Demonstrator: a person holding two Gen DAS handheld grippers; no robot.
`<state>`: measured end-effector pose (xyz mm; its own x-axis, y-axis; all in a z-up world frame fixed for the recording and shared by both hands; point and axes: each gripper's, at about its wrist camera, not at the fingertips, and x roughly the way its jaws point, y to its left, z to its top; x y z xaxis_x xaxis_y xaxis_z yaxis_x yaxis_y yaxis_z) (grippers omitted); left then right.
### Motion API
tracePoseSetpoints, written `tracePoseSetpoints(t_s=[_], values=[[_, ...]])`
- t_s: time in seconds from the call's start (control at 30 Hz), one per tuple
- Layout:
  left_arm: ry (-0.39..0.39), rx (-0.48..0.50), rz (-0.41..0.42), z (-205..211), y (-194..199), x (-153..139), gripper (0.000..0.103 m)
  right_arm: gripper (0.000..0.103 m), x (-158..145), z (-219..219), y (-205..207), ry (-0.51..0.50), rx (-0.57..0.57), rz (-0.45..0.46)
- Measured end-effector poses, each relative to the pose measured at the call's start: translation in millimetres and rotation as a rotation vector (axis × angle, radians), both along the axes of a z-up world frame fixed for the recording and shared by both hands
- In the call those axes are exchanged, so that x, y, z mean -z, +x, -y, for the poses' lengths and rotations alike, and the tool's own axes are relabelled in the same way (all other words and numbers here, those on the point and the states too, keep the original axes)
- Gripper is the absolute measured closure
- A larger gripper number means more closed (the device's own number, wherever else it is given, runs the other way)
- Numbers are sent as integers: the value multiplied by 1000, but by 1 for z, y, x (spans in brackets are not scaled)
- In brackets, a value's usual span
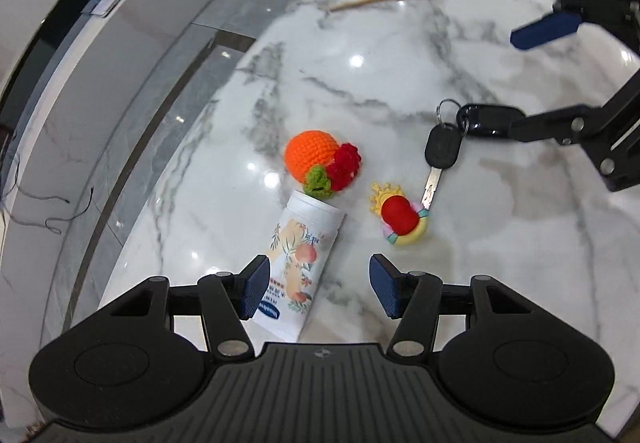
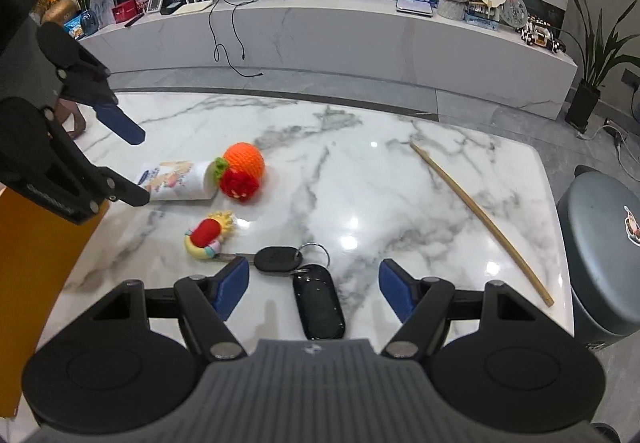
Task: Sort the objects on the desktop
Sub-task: 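Move both grippers back over the table toward the keys and lotion tube, then grasp the white lotion tube with the left gripper while the right grasps the black car keys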
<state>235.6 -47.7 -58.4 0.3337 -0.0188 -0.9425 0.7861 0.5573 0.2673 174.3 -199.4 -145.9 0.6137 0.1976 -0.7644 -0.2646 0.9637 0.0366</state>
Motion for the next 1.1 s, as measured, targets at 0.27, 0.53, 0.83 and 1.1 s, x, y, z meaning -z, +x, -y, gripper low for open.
tracePoseSetpoints(t_s=[0.27, 0.53, 0.83, 1.1], values=[[11, 76, -38, 1, 8, 14, 38, 28, 17, -2, 9, -25, -17, -39], [18, 78, -86, -5, 23, 25, 38, 28, 28, -10, 21, -34, -28, -56], [-2, 113, -116, -9, 28, 31, 38, 28, 37, -18, 32, -79, -28, -63], [3, 139, -118, -9, 37, 36, 37, 28, 43, -18, 35, -92, -33, -77]])
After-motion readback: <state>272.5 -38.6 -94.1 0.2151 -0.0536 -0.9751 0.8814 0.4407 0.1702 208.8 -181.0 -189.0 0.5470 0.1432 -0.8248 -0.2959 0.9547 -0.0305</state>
